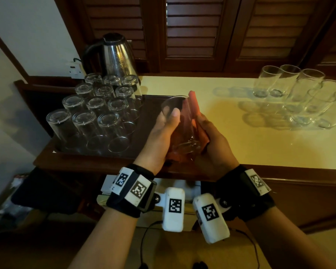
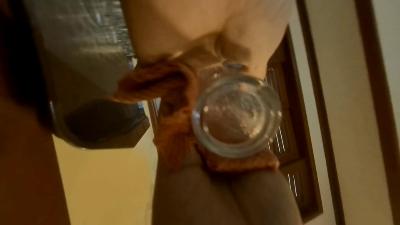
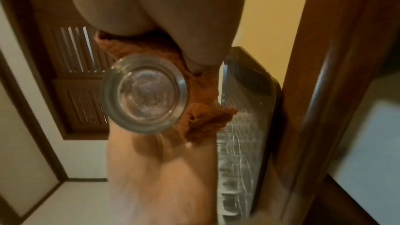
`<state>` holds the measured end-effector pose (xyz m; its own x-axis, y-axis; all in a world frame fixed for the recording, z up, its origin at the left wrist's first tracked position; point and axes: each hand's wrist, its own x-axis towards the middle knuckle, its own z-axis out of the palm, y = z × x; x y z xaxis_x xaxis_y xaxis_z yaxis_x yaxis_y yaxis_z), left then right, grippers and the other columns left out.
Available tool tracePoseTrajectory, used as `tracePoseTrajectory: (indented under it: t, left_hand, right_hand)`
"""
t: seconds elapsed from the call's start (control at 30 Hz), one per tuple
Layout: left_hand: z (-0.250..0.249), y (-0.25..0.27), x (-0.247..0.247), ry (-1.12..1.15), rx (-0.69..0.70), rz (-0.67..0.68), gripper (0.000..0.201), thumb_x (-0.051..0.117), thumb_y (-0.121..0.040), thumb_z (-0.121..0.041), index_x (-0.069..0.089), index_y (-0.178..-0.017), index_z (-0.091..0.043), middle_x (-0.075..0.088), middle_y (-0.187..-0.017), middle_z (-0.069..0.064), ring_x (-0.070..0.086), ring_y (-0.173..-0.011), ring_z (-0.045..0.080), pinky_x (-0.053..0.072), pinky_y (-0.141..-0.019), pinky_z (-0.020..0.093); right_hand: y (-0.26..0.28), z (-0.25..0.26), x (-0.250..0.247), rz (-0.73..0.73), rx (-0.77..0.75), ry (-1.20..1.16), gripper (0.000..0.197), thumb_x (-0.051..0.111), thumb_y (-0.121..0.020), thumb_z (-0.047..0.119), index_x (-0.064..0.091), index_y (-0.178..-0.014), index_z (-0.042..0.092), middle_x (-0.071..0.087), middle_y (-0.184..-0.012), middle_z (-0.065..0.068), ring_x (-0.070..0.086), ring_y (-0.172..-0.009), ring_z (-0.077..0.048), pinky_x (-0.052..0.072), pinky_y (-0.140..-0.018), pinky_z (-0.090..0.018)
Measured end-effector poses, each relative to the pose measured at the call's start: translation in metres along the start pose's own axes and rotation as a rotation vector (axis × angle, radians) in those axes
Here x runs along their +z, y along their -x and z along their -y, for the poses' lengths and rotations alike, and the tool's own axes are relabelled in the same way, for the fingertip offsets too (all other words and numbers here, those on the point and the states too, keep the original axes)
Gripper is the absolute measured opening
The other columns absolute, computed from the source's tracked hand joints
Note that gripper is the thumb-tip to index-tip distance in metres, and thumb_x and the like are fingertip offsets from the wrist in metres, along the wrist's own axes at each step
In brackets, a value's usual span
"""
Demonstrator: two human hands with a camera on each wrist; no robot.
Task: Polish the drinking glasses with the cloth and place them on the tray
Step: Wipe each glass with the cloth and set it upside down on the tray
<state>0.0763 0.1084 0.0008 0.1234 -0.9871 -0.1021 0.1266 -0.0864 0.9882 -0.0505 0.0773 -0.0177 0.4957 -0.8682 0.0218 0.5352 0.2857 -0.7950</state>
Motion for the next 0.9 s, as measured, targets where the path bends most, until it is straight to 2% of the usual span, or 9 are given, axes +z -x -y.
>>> tracePoseTrajectory:
  t: [0.1, 0.17, 0.3, 0.43, 0.53, 0.67, 0.73, 0.83, 0.9]
  left_hand:
    - [-0.001, -0.001, -0.002, 0.004, -0.007, 0.002, 0.079, 0.059, -0.085, -0.054, 0.033, -0.153, -0.025, 0.06, -0.134, -0.005, 0.062, -0.113, 0.003, 0.052, -0.102, 0.042]
    - [-0.002, -0.005, -0.002, 0.012, -0.018, -0.017, 0.07, 0.057, -0.097, -0.037, 0.022, -0.157, -0.029, 0.058, -0.136, -0.003, 0.06, -0.118, 0.011, 0.049, -0.104, 0.046]
    - [0.0, -0.007, 0.003, -0.077, 0.001, -0.031, 0.077, 0.061, -0.093, -0.047, 0.017, -0.154, -0.032, 0.059, -0.133, -0.002, 0.057, -0.123, 0.019, 0.047, -0.105, 0.049]
    - [0.004, -0.005, 0.0, -0.006, -0.052, -0.028, 0.085, 0.064, -0.08, -0.069, 0.036, -0.148, -0.026, 0.062, -0.132, -0.002, 0.059, -0.123, 0.02, 0.051, -0.101, 0.047]
    - [0.006, -0.002, -0.002, -0.002, -0.115, -0.058, 0.077, 0.064, -0.082, -0.059, 0.042, -0.146, -0.024, 0.066, -0.121, -0.004, 0.06, -0.122, 0.021, 0.051, -0.101, 0.044]
    - [0.003, -0.003, 0.002, -0.052, -0.066, -0.114, 0.069, 0.057, -0.099, -0.032, 0.02, -0.157, -0.02, 0.066, -0.119, -0.004, 0.059, -0.12, 0.018, 0.045, -0.108, 0.048]
    - [0.001, -0.003, 0.003, -0.058, -0.048, -0.116, 0.072, 0.06, -0.096, -0.04, 0.022, -0.154, -0.02, 0.065, -0.12, -0.004, 0.06, -0.119, 0.016, 0.047, -0.106, 0.046]
    - [-0.001, 0.002, 0.003, -0.088, -0.01, -0.149, 0.105, 0.062, -0.068, -0.075, 0.026, -0.153, -0.026, 0.052, -0.145, -0.001, 0.05, -0.133, 0.016, 0.043, -0.11, 0.048]
    - [0.001, 0.004, 0.002, -0.098, -0.005, -0.135, 0.103, 0.056, -0.069, -0.082, 0.033, -0.151, -0.024, 0.05, -0.147, -0.002, 0.049, -0.134, 0.013, 0.041, -0.112, 0.047]
  right_hand:
    - [-0.002, 0.005, -0.004, -0.047, -0.055, 0.045, 0.046, 0.037, -0.107, 0.028, 0.042, -0.151, 0.015, 0.072, -0.119, -0.005, 0.069, -0.109, -0.022, 0.057, -0.089, -0.038]
    - [-0.003, 0.004, -0.004, -0.045, -0.119, 0.184, 0.044, 0.036, -0.108, 0.022, 0.04, -0.152, 0.02, 0.066, -0.134, -0.002, 0.063, -0.123, -0.022, 0.054, -0.093, -0.034]
    - [-0.003, -0.005, -0.002, -0.063, -0.132, 0.293, 0.041, 0.039, -0.107, 0.019, 0.044, -0.147, 0.027, 0.064, -0.136, -0.007, 0.064, -0.121, -0.025, 0.056, -0.086, -0.03]
    - [0.001, -0.004, -0.004, -0.018, -0.054, 0.13, 0.042, 0.035, -0.107, 0.023, 0.045, -0.147, 0.025, 0.067, -0.132, -0.006, 0.063, -0.122, -0.026, 0.055, -0.096, -0.039]
    - [0.001, -0.006, -0.01, -0.037, -0.043, 0.103, 0.045, 0.035, -0.108, 0.025, 0.04, -0.153, 0.023, 0.062, -0.139, -0.011, 0.061, -0.126, -0.029, 0.052, -0.101, -0.043]
    - [0.0, -0.013, -0.009, -0.095, -0.109, 0.281, 0.045, 0.037, -0.108, 0.019, 0.039, -0.153, 0.022, 0.061, -0.14, -0.005, 0.062, -0.125, -0.021, 0.052, -0.1, -0.038]
    - [0.0, -0.014, -0.007, -0.092, -0.12, 0.336, 0.047, 0.04, -0.107, 0.019, 0.038, -0.153, 0.024, 0.06, -0.141, -0.001, 0.062, -0.124, -0.018, 0.053, -0.099, -0.036]
    - [0.001, -0.012, -0.007, -0.087, -0.113, 0.325, 0.047, 0.042, -0.106, 0.019, 0.041, -0.152, 0.024, 0.059, -0.142, -0.002, 0.063, -0.118, -0.018, 0.054, -0.091, -0.028]
    - [0.003, -0.009, -0.006, -0.064, -0.085, 0.233, 0.046, 0.041, -0.105, 0.019, 0.042, -0.151, 0.022, 0.062, -0.138, -0.006, 0.064, -0.115, -0.021, 0.056, -0.088, -0.03]
